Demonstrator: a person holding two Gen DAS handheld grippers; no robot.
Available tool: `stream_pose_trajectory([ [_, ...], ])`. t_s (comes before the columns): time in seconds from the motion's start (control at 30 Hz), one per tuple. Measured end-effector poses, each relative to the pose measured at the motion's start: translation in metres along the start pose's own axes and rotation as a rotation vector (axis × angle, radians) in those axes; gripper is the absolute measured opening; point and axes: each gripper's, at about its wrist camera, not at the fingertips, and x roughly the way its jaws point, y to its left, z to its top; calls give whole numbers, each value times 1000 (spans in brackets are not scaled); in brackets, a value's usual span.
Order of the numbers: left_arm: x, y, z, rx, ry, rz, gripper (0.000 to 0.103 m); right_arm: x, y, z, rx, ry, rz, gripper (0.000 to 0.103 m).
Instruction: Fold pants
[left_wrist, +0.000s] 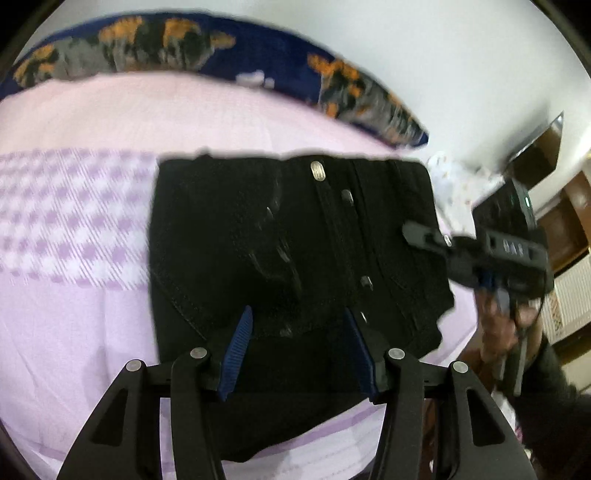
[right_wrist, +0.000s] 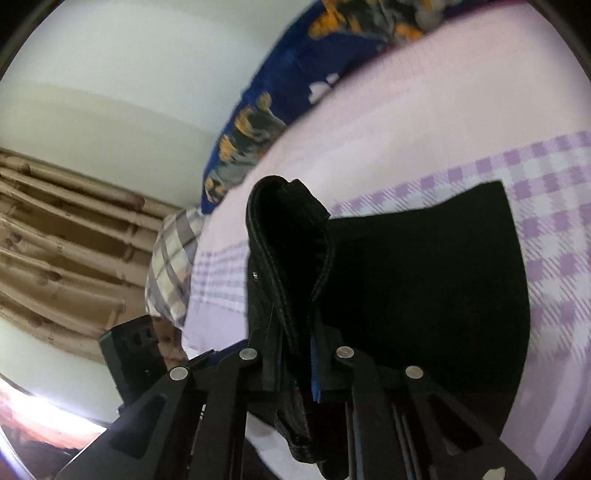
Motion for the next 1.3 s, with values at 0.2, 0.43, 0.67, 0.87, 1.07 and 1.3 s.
stream_pose_trajectory([
  [0.2, -9, -19, 20, 87, -50, -4, 52, -41, 11, -3, -13, -99, -59, 11],
  [0.43, 48, -37, 1, 187, 85, 1, 52, -47, -64, -9, 121, -93, -194, 11],
  [0.67, 65, -37, -22, 259, 142, 60, 52, -76, -77, -19, 216, -163, -185, 34],
  [0.87, 56, -31, -23, 210, 139, 33, 52, -98, -66, -45, 222, -120, -188, 34],
  [1.07, 51, -32, -31, 227, 130, 58, 53, -83, -54, -56, 198, -101, -205, 19],
  [1.3, 45, -29, -31, 224, 149, 42, 53, -101, -15, -60, 121, -179, -210, 9],
])
